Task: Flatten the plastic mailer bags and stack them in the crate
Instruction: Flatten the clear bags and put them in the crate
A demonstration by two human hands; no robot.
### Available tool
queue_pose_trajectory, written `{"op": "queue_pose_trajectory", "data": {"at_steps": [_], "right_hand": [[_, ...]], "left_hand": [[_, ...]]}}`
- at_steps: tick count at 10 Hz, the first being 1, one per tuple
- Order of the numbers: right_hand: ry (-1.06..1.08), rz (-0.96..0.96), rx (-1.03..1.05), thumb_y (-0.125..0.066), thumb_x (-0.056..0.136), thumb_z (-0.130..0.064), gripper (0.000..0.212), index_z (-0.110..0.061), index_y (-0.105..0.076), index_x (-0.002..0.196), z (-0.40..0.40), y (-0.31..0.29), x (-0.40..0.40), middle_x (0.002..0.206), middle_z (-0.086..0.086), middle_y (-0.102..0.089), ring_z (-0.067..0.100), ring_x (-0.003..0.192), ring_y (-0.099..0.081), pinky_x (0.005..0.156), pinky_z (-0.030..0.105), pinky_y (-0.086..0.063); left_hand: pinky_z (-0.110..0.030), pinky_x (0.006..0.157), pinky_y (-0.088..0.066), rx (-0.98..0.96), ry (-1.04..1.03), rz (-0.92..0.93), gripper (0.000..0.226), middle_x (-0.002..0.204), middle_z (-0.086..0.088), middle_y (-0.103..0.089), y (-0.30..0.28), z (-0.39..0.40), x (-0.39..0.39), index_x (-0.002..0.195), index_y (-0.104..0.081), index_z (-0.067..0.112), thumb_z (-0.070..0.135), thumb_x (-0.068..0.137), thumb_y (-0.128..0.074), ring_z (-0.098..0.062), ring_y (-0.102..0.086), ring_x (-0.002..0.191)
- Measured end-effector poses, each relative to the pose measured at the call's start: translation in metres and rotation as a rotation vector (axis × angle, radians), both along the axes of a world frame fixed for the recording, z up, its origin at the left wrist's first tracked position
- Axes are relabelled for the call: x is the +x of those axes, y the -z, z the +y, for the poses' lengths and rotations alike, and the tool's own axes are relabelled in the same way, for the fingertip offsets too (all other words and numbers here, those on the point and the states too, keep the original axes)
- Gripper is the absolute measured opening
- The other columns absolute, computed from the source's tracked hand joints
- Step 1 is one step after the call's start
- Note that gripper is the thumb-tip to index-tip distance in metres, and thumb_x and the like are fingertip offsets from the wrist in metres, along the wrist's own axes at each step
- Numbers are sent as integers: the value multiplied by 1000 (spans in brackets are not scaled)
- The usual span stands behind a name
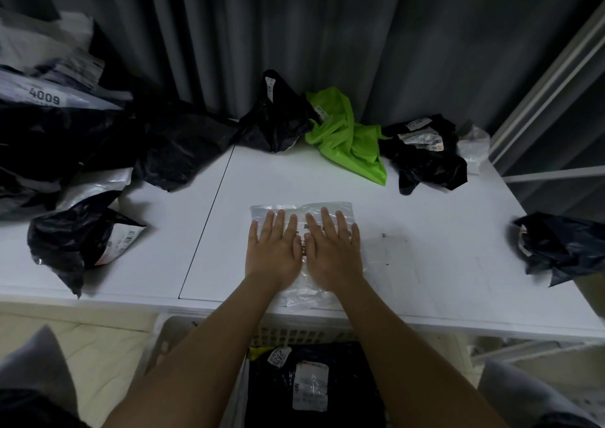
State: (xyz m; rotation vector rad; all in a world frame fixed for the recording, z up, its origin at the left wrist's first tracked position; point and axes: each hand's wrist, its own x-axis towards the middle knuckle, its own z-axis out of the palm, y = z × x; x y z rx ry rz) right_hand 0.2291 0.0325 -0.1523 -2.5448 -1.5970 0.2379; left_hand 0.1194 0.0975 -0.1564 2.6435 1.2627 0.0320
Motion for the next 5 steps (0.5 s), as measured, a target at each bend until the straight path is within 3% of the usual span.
{"op": "queue_pose_trajectory", "data": {"at_steps": [1, 3, 5], "right_hand": [[1, 2, 0, -2, 96, -46, 58, -34, -7, 152, 1, 0, -1, 162, -3, 4, 21, 147, 12, 117, 46, 11], [-1, -7, 23, -13, 102, -43, 51, -34, -10, 152, 0, 3, -1, 162, -4, 2, 20, 148, 11, 117, 46, 11], [-5, -13, 14, -8, 101, -45, 53, -33, -9, 153, 0, 2, -1, 162, -3, 2, 20, 148, 11, 117, 46, 11]], "left_hand": [[-44, 119, 8, -4, -5, -8, 54, 160, -3, 8, 1, -1, 0, 153, 2, 23, 38, 102, -9, -18, 16, 146], [-44, 119, 8, -3, -10, -9, 54, 161, -2, 8, 3, -1, 0, 153, 1, 24, 38, 102, -9, -18, 15, 147], [-44, 119, 8, -7, -10, -2, 54, 160, -2, 9, 4, -1, 0, 153, 2, 24, 39, 102, -8, -18, 15, 146]]}}
